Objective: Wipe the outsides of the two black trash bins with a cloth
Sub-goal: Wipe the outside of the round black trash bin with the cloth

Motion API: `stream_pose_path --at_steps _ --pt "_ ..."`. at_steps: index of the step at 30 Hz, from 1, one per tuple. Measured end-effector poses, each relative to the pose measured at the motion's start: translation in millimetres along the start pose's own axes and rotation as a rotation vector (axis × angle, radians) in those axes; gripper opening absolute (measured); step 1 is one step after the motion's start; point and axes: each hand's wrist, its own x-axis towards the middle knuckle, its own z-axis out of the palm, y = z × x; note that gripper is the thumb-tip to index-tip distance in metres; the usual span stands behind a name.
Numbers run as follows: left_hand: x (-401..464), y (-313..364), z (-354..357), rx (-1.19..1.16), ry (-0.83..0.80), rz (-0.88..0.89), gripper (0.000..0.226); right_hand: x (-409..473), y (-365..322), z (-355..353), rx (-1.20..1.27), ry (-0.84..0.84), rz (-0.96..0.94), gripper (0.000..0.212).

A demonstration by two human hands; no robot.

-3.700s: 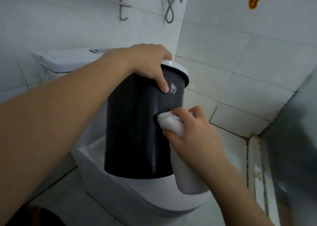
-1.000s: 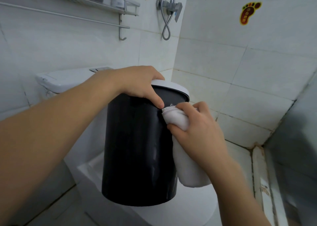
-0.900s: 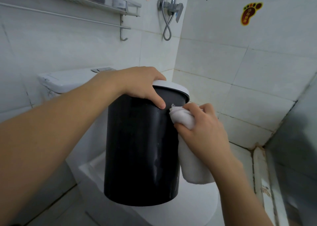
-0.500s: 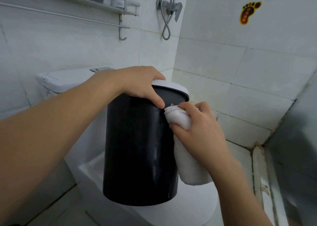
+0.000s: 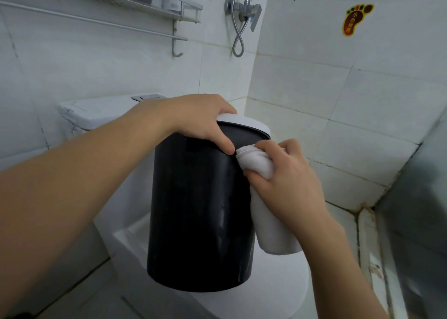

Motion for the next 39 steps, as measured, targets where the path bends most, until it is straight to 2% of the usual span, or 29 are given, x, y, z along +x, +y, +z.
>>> stream_pose_path --at_steps 5,12,22,26,31,37,39 --pt "4.0 0.5 2.1 0.018 0.0 0.009 0.037 6.6 4.9 -0.2 -0.044 0.043 0.099 0.03" --pt "6.8 2.3 3.6 -0.001 0.005 0.019 0.035 7.7 -10.1 -5.2 -0.049 0.031 -0.015 0.025" --pt "8.6 5.7 5.0 0.024 0.016 0.006 0.04 16.6 15.7 -19.6 0.025 0.022 0.165 0.026" --pt "6.7 5.8 3.3 0.011 0.011 -0.003 0.044 20.3 9.6 -27.4 0.017 0.046 0.133 0.025" --pt "7.4 7.0 3.9 0.022 0.013 0.012 0.04 17.8 -3.0 -9.3 -0.062 -0.004 0.084 0.028" --pt "2.3 -4.0 1.0 -0.033 0.013 -0.023 0.038 -7.6 -5.8 -5.6 -0.184 -0.1 0.02 0.022" --pt "1.9 -2.4 1.6 -0.041 0.013 -0.022 0.038 -4.9 -7.2 -7.7 -0.205 -0.087 0.016 0.021"
